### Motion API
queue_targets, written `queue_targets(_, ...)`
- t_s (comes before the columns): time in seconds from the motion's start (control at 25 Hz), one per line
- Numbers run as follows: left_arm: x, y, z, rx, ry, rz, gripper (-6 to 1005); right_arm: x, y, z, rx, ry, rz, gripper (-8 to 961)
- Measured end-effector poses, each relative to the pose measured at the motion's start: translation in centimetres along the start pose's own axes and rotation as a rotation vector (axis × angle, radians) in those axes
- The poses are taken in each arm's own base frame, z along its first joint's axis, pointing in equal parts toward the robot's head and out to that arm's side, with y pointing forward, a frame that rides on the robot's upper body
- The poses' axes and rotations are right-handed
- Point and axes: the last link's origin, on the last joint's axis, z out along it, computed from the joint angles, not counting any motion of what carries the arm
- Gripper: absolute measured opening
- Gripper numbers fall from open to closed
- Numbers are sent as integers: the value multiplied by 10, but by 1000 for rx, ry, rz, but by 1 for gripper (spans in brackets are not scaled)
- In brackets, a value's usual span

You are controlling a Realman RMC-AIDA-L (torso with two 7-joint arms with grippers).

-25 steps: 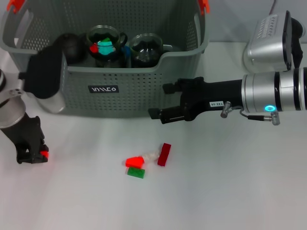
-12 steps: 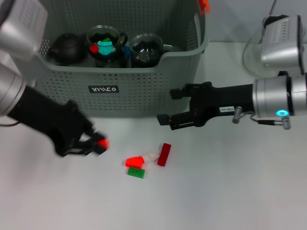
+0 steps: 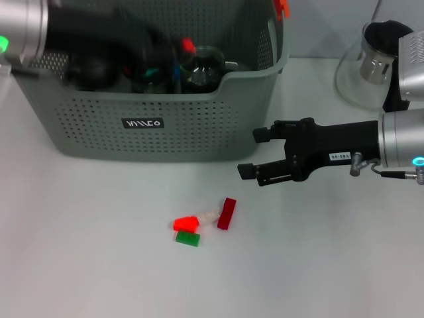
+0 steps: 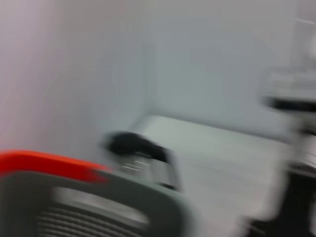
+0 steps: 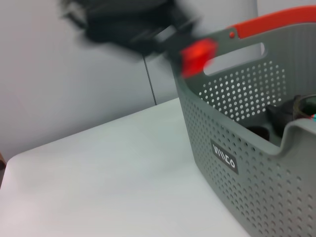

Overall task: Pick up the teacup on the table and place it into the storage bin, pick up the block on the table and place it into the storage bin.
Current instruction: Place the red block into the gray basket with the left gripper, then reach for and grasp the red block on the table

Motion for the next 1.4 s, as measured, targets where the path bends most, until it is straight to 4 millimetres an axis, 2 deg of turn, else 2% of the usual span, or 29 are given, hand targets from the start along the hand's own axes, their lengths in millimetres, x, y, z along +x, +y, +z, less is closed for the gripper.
queue_targets(0.24, 2, -63, 12, 218, -34, -156, 230, 3, 0, -2, 3, 2, 4, 942)
queue_targets(0.4, -3, -87, 20, 347, -79, -189, 235, 4, 1, -1, 2, 2, 6, 941)
queue_targets(0.6, -13, -101, 25, 495, -140, -202, 240, 4, 1, 0, 1, 0, 8, 941)
queue_targets(0.8, -17, -103, 27, 526, -152, -202, 246, 4, 2, 0, -2, -1, 2, 941)
queue_targets(0.84, -17, -104, 26, 531, -153, -206, 284, 4, 2, 0, -2, -1, 2, 941)
queue_targets(0.96, -19, -104, 22, 539, -150, -222, 399, 4, 2, 0, -3, 1, -1, 942)
queue_targets(1.08, -19, -95, 15, 505, -106, -248, 524, 6, 2, -1, -6, 13, -4, 942)
queue_targets(1.24, -10, -58, 2, 337, 29, -202, 720, 8, 1, -5, -8, 41, -4, 942)
queue_targets(1.4, -12, -12, -15, 157, 184, -90, 837, 9, -1, -12, -16, 60, -6, 942)
